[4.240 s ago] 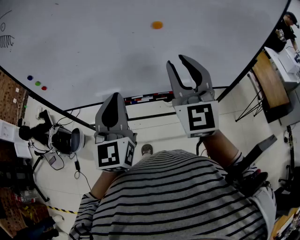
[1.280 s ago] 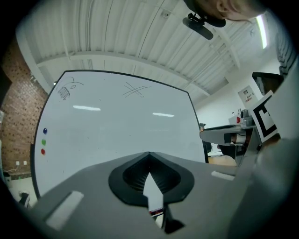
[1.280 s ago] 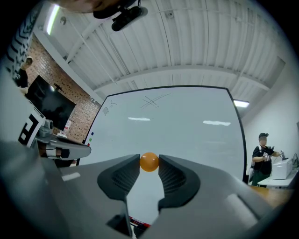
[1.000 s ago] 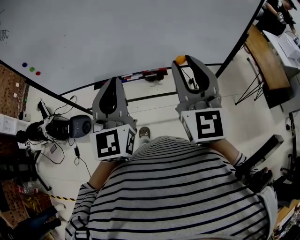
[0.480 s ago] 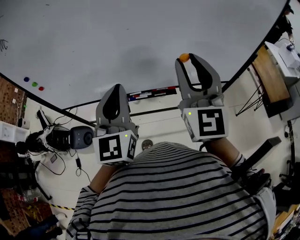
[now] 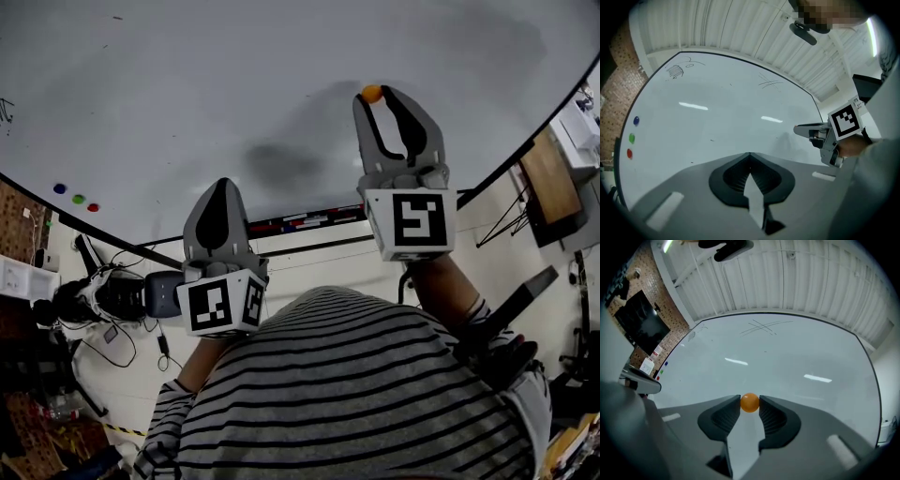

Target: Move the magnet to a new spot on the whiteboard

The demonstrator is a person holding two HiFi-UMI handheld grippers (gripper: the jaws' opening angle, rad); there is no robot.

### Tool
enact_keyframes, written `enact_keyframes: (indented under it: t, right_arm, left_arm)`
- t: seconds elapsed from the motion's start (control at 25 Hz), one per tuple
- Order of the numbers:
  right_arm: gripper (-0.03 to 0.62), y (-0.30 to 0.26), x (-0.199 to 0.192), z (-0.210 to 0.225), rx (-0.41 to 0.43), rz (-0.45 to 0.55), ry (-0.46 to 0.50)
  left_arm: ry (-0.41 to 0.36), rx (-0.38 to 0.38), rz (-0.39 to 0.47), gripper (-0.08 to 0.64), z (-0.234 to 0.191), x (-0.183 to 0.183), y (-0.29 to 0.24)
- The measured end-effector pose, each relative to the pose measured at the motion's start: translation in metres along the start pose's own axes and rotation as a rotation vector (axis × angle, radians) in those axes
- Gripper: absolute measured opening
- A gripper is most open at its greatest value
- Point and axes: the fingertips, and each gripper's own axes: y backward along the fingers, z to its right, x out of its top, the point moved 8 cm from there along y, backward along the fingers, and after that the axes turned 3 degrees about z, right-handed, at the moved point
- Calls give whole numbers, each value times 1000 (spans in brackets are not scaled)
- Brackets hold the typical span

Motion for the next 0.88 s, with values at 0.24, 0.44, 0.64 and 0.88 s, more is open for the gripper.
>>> enact_keyframes:
  t: [0.24, 0.44, 0.64, 0.88]
  right_arm:
    - [124, -20, -7, -7, -28, -10, 17]
    - [124, -27, -12, -9, -57, -9, 34]
    - [124, -27, -14, -9, -70, 4, 37]
    - [124, -8, -6, -7, -30, 29, -3]
  left_arm:
    - [3, -13, 10, 15, -16, -2, -12]
    - [0, -2, 7, 15, -25, -2, -12]
    - [-6, 14, 2, 15, -28, -3, -9]
    - [-12, 19, 0, 15, -14, 1, 2]
